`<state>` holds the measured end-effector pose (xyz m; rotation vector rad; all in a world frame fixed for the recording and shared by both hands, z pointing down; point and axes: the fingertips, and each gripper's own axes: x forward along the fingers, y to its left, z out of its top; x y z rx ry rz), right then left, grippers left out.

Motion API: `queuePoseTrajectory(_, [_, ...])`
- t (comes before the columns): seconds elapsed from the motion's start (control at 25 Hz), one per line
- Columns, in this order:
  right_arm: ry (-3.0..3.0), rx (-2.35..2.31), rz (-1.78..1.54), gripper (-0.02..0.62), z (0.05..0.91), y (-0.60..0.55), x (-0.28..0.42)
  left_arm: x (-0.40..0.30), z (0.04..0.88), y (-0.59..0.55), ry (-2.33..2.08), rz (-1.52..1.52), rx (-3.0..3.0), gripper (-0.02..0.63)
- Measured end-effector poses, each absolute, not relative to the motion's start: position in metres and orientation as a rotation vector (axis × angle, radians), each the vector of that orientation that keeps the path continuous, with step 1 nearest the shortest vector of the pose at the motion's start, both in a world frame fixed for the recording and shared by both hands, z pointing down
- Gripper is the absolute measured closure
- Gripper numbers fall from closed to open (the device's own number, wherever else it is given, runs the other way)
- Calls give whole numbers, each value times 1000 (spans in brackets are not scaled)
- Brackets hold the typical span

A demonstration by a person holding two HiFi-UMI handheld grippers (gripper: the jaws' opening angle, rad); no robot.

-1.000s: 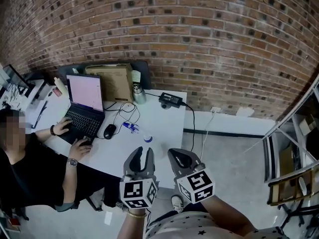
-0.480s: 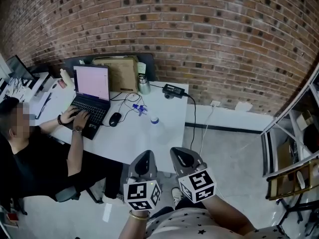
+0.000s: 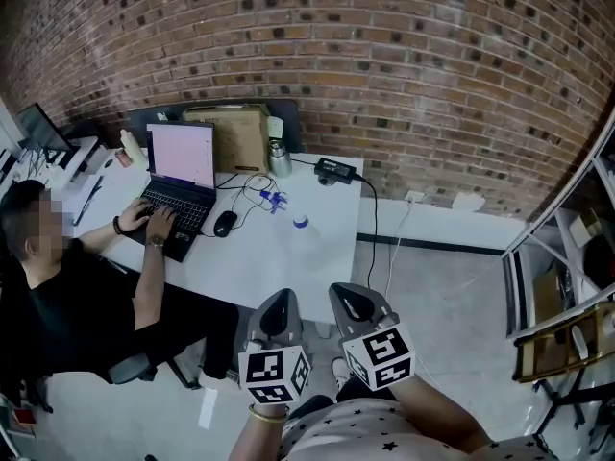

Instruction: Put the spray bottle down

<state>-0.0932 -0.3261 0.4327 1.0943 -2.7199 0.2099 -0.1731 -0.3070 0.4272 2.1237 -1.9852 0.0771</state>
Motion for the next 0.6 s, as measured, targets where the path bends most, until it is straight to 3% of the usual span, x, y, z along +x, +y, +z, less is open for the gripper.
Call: queuePoseTrajectory(0.6, [-2734, 1072, 201, 598, 429, -316, -100, -174, 427, -301, -1980, 103, 2126, 598])
